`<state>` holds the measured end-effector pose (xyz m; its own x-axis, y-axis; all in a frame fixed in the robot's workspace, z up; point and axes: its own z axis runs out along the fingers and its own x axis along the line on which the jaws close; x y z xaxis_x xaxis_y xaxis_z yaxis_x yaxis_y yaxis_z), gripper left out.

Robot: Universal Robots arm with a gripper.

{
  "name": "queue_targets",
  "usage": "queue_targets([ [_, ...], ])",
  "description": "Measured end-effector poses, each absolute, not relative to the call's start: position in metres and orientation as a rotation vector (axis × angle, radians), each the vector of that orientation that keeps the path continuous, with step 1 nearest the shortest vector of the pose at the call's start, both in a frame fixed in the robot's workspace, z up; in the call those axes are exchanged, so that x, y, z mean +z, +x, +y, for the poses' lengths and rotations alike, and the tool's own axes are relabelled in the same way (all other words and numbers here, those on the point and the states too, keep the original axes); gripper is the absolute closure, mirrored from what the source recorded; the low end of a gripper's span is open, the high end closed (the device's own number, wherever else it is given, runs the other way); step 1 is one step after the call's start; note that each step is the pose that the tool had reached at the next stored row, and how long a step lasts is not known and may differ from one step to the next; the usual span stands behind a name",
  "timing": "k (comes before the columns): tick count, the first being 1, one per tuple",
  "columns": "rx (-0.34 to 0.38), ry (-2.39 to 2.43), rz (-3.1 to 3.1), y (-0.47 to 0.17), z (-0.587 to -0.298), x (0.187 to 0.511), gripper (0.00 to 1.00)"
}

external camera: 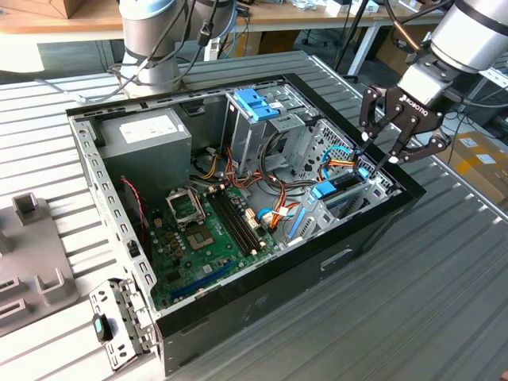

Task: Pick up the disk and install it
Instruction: 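Insert the disk into the insertion slot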

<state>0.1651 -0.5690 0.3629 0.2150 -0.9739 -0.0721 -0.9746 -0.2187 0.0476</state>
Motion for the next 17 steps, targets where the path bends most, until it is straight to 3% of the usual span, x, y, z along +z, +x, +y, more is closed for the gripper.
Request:
queue_targets([
  [17,0.135,-2.442,1.958,0.1651,-0.569,0.3546,0.58],
])
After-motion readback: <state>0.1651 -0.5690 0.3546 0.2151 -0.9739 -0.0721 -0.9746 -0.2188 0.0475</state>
